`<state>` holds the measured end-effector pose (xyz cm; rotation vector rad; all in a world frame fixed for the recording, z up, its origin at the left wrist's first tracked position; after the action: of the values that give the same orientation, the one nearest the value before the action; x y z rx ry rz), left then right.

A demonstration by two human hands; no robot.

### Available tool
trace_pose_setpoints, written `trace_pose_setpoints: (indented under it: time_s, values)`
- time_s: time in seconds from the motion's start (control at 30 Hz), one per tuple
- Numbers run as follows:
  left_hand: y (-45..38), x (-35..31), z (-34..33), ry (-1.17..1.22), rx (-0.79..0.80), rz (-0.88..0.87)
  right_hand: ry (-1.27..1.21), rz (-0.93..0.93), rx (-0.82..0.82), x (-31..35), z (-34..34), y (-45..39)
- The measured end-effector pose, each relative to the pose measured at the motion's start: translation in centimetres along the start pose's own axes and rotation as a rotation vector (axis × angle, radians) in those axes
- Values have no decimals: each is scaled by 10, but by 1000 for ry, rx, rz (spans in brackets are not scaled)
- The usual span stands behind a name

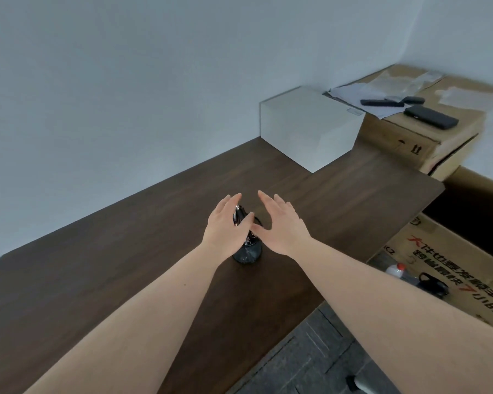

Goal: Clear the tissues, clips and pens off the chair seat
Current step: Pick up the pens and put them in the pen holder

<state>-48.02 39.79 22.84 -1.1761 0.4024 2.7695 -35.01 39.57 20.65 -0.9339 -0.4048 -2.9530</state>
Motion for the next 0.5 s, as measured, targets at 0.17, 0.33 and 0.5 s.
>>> trace_pose_setpoints:
  time_s: [0.17, 0.33, 0.5]
  values:
    - [35, -24, -28, -145, 157, -8, 117, -142, 6, -35, 16, 66]
    - [80, -63, -63, -252, 309, -111, 129, -272, -24, -76, 38, 155]
    - [125, -99, -125, -304, 456, -185, 139, -403, -38, -138, 44, 252]
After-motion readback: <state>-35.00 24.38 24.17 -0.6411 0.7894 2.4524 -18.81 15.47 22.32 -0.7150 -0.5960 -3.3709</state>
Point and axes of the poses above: each hand's wrist, its own y-axis away from the middle knuckle, its own z-axis out of the back of the hand, x = y × z, the point moved 9 cm from there along -y, towards the middle knuckle, and after that the axes turned 9 degrees about x, right-handed, at the moved point
